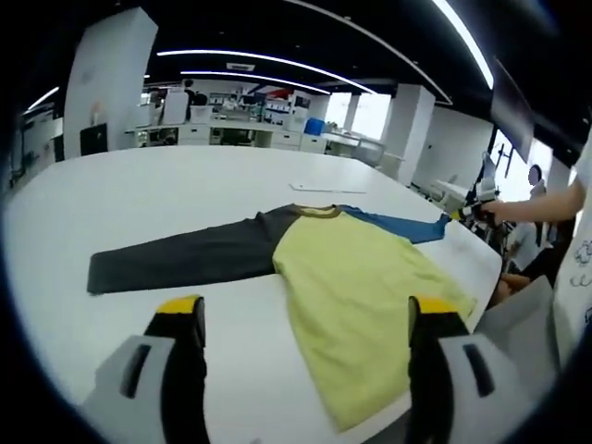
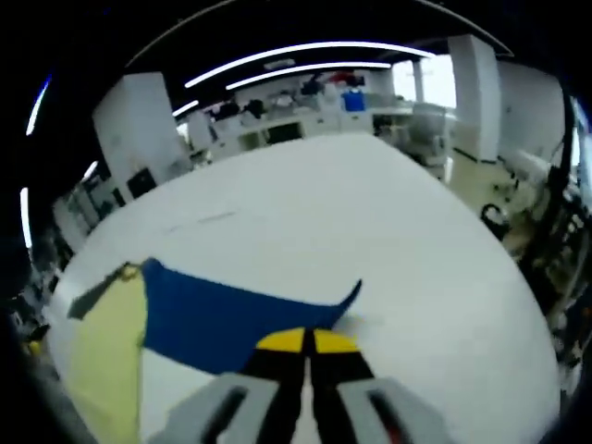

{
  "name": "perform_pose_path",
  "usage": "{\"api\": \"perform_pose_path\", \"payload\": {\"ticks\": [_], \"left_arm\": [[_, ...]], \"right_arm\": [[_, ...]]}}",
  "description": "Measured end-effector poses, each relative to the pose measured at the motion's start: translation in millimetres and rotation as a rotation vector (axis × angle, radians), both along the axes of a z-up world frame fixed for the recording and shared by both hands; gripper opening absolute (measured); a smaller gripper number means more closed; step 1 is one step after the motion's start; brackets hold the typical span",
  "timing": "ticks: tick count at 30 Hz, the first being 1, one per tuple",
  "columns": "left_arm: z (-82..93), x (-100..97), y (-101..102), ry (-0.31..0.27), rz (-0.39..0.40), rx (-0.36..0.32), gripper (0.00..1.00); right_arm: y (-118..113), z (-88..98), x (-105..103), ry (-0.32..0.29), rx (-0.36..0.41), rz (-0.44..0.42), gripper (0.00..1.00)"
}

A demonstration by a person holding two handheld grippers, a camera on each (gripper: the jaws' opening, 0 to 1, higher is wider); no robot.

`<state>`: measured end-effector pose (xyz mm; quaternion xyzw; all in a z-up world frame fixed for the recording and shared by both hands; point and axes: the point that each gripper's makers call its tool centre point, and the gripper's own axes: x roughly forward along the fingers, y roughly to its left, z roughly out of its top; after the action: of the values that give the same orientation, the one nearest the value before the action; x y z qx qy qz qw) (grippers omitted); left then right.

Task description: Fold the garment on the visible template until the final outline fits inside the template.

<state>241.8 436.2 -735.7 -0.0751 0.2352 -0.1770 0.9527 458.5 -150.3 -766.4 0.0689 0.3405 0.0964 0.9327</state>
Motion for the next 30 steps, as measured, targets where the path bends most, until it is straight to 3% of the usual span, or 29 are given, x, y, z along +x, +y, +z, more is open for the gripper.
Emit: {"api": "perform_pose_path", "payload": {"ticks": [5,10,15,22,30], "left_arm": [[-4.0,-1.5,-5,-0.01,-0.009,0.005,0.88],[-3.3,-5.0,-12,-0.014,-0.014,-0.003,0.88],[0.2,-7.8,-14,-0.029,-0.015,-0.003,0.88],[-0.6,-12.8,-14,-0.031,-0.02,0.006,0.88],[-7.3,-27.8,-9,-0.018,-0.023,0.003,0.88]], "right_arm": [[67,36.3,14,-0.053,0.052,0.124,0.0],[136,52.7,14,-0.072,0.09,0.231,0.0],[191,54.7,9,-0.071,0.12,0.317,0.0],[271,44.0,1,-0.043,0.181,0.423,0.0],[330,44.1,-4,-0.027,0.236,0.509,0.0]]}}
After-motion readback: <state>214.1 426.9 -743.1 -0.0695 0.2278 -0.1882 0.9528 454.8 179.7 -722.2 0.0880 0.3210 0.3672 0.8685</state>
